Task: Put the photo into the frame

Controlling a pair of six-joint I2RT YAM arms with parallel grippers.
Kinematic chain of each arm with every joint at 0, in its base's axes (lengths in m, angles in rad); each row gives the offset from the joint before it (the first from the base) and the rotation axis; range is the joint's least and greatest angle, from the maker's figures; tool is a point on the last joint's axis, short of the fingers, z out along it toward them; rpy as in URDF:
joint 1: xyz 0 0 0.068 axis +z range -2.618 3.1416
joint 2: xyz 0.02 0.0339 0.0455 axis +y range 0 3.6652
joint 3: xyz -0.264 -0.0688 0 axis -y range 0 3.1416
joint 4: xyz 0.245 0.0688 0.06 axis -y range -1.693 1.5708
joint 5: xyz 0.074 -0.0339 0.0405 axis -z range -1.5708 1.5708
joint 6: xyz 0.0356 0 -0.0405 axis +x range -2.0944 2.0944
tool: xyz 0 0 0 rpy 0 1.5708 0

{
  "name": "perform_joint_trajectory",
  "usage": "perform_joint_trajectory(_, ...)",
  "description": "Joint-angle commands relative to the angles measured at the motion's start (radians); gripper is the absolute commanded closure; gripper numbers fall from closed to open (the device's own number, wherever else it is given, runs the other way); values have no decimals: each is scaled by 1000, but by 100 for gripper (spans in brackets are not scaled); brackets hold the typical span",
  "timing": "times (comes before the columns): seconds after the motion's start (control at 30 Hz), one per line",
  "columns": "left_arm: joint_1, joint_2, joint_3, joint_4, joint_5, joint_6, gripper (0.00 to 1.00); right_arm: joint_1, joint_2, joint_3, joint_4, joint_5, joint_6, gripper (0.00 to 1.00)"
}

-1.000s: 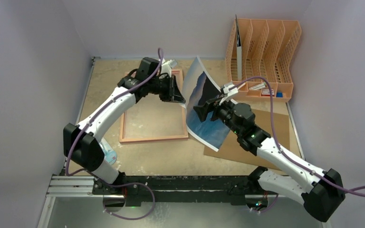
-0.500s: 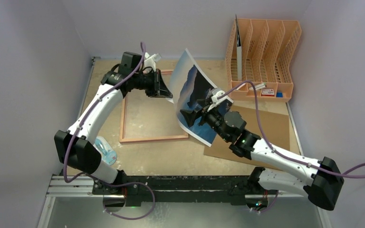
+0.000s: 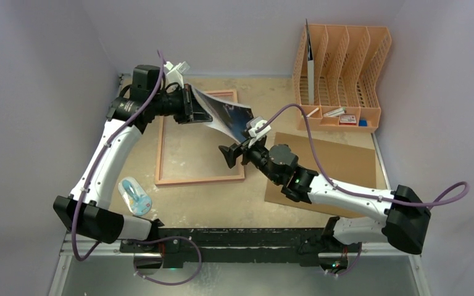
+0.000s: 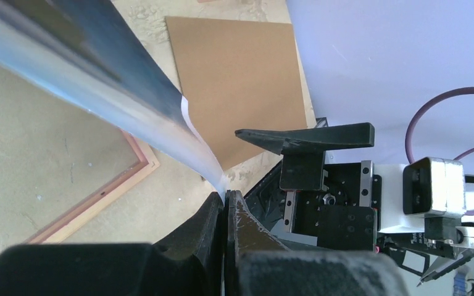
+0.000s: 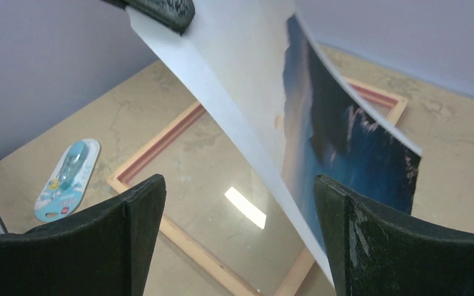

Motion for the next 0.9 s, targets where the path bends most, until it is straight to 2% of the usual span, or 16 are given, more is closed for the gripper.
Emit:
perform_joint_trajectory(0.0,2,-26,26,-5,10,-31,100,6,10,56,94,65,-56,9)
perform_joint_trajectory(0.13,2,-30,30,-33,6,-18,100,6,26,63,109,88,-106,10)
perform_joint_trajectory(0.27,2,-40,34,-43,4,-20,100,6,47,45,139,4,-226,12)
perform_joint_trajectory(0.53,2,-45,86,-57,-14,-63,100,5,126,9,190,-24,-288,19)
perform_joint_trajectory(0.7,2,-57,125,-46,-28,-106,100,5,157,-70,347,112,-285,36)
perform_joint_trajectory(0.73,2,-58,133,-45,-29,-110,100,4,153,-79,376,135,-292,41)
perform_joint_trajectory(0.87,2,-58,151,-56,-36,-110,100,4,115,-76,379,90,-299,57)
